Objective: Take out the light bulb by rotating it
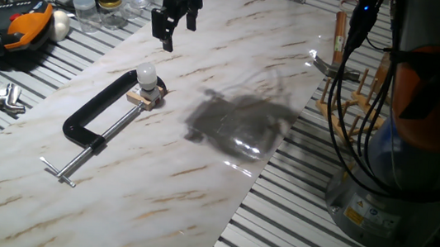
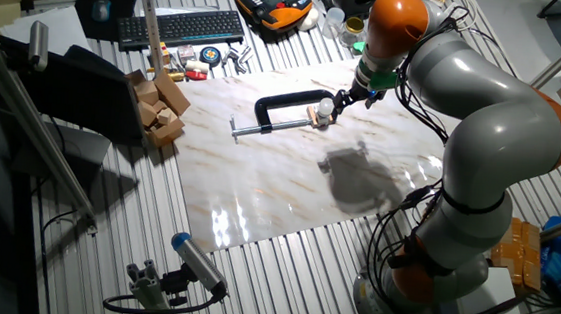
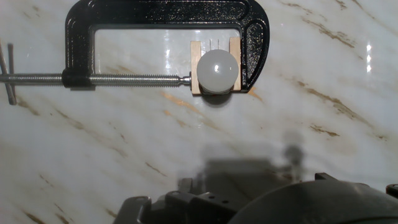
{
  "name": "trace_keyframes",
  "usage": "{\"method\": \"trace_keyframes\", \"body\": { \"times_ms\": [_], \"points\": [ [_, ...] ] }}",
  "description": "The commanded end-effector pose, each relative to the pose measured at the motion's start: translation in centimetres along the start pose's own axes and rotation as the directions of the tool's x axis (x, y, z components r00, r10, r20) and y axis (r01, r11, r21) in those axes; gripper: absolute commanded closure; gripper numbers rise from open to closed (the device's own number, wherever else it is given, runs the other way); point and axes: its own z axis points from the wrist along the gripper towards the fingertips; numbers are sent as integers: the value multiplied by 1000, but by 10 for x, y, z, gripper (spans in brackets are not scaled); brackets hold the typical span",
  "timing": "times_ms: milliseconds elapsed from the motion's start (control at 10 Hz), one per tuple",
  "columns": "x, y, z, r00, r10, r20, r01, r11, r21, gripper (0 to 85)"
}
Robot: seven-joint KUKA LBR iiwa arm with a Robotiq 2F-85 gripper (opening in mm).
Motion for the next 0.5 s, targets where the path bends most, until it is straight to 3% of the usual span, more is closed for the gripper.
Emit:
{"method": "trace_keyframes", "body": {
  "times_ms": [0, 400],
  "points": [
    [0, 0, 0, 998, -18, -62, 19, 999, 27, 850],
    [0, 1, -4, 998, -18, -63, 19, 999, 28, 850]
  ]
}}
